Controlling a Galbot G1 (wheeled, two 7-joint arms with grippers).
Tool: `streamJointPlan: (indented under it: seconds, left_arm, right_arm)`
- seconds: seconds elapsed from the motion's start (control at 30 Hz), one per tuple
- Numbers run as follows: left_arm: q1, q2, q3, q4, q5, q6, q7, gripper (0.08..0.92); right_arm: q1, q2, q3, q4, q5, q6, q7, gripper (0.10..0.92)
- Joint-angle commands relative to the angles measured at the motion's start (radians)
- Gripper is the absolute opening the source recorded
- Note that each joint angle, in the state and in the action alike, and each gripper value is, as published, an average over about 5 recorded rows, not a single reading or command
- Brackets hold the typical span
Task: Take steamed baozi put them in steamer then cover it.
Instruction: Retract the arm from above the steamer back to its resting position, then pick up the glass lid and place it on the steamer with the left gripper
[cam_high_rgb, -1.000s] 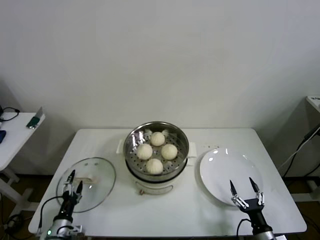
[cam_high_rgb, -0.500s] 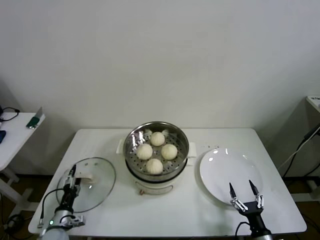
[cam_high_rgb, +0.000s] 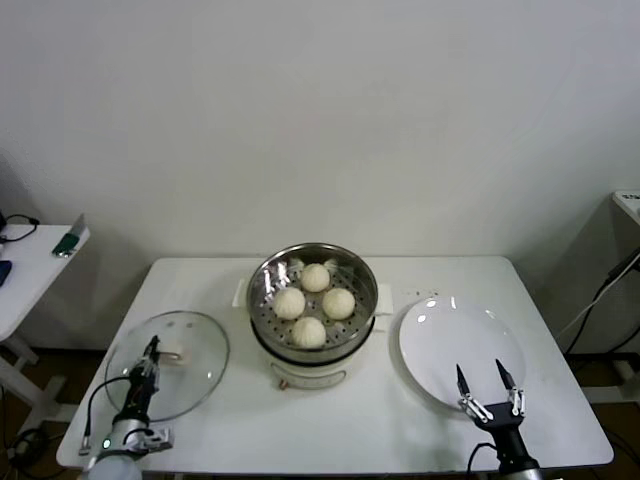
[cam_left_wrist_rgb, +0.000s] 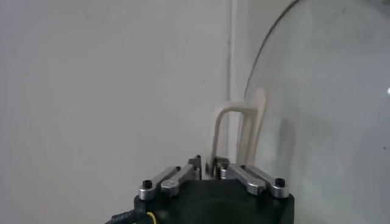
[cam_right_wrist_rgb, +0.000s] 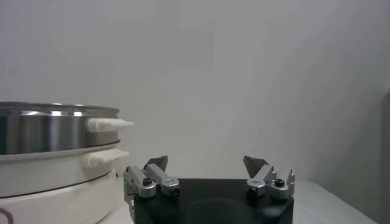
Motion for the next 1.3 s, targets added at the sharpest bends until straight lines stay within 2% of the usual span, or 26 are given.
streamJointPlan:
  seconds: [0.03,0.23,0.4,0.53,0.7,0.83,1.0,1.13,1.3]
  left_arm:
    - [0.048,0.04,0.0,-0.164,-0.106,0.038,0.044,0.178]
    - [0.122,0.118,-0.006,-0.399,-0.283,0.138,0.155,0.146]
    - [0.155,0.21,-0.022,-0.613,-0.377,0.313,0.318,0.146]
    - [0.116,0.268,0.002,-0.742,-0.386,0.496,0.438,0.146]
    - [-0.003,0.29,0.157,-0.831,-0.348,0.713,0.514,0.146]
    - [-0.105,0.252,0.314,-0.843,-0.212,0.802,0.587,0.146]
    - [-0.212,0.159,0.497,-0.83,-0.017,0.861,0.707,0.146]
    - [-0.296,0.071,0.585,-0.787,0.124,0.866,0.78,0.146]
    - [-0.36,-0.048,0.66,-0.725,0.237,0.866,0.822,0.146]
  right_arm:
    - [0.0,0.001,0.003,0.002,-0.007,-0.004,0.0,0.823]
    - [0.001,0.0,0.003,0.001,-0.009,-0.006,0.001,0.823]
    - [0.001,0.0,0.003,-0.005,-0.017,-0.006,0.007,0.823]
    - [0.004,-0.004,0.004,-0.011,-0.037,-0.013,0.022,0.823]
    - [0.007,0.0,0.015,0.0,-0.099,-0.045,0.058,0.823]
    - [0.004,0.02,0.024,0.022,-0.143,-0.089,0.1,0.823]
    - [0.007,0.037,0.024,0.03,-0.178,-0.121,0.144,0.823]
    - [0.017,0.045,0.023,0.021,-0.189,-0.137,0.163,0.823]
    - [0.026,0.049,0.023,0.009,-0.186,-0.141,0.168,0.823]
